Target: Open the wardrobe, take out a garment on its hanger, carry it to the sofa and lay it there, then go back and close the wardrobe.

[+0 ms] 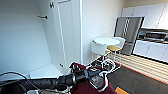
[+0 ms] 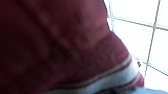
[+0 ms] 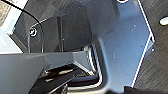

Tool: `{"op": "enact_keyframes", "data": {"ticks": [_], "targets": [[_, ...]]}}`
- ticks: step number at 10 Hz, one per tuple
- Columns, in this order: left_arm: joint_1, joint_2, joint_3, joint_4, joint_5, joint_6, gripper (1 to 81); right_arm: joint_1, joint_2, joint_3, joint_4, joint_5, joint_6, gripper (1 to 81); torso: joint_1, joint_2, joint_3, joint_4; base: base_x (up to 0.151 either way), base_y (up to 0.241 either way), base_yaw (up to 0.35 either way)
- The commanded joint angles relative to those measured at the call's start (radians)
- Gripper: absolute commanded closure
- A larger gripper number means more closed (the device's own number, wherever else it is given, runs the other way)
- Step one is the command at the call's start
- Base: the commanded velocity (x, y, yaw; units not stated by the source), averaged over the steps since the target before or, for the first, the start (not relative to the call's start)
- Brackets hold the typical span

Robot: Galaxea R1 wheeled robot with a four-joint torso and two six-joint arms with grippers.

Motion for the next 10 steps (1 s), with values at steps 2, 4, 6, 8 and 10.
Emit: {"op": "enact_keyframes", "data": {"ticks": [2,4,6,8,10], "targets": [[-0.172,-0.001,0.048,0.039,-0.074,0.019,81.1,0.035,0.008,0.009,-0.005,-0.049,-0.001,1.0,0.0,0.0,0.0,0.0,0.0,0.0,-0.296],[-0.172,0.002,0.044,0.041,-0.073,0.019,81.1,0.038,0.011,0.009,-0.007,-0.049,-0.002,1.0,0.0,0.0,0.0,0.0,0.0,0.0,-0.296],[-0.172,0.002,0.05,0.042,-0.074,0.018,81.1,0.035,0.011,0.011,-0.005,-0.049,-0.002,1.0,0.0,0.0,0.0,0.0,0.0,0.0,-0.297],[-0.172,-0.004,0.054,0.042,-0.074,0.018,81.1,0.03,0.008,0.006,-0.007,-0.048,-0.002,1.0,0.0,0.0,0.0,0.0,0.0,0.0,-0.296],[-0.171,-0.021,0.053,0.042,-0.073,0.018,81.1,0.009,-0.018,0.008,-0.008,-0.049,-0.002,1.0,0.0,0.0,0.0,0.0,0.0,0.0,-0.297]]}}
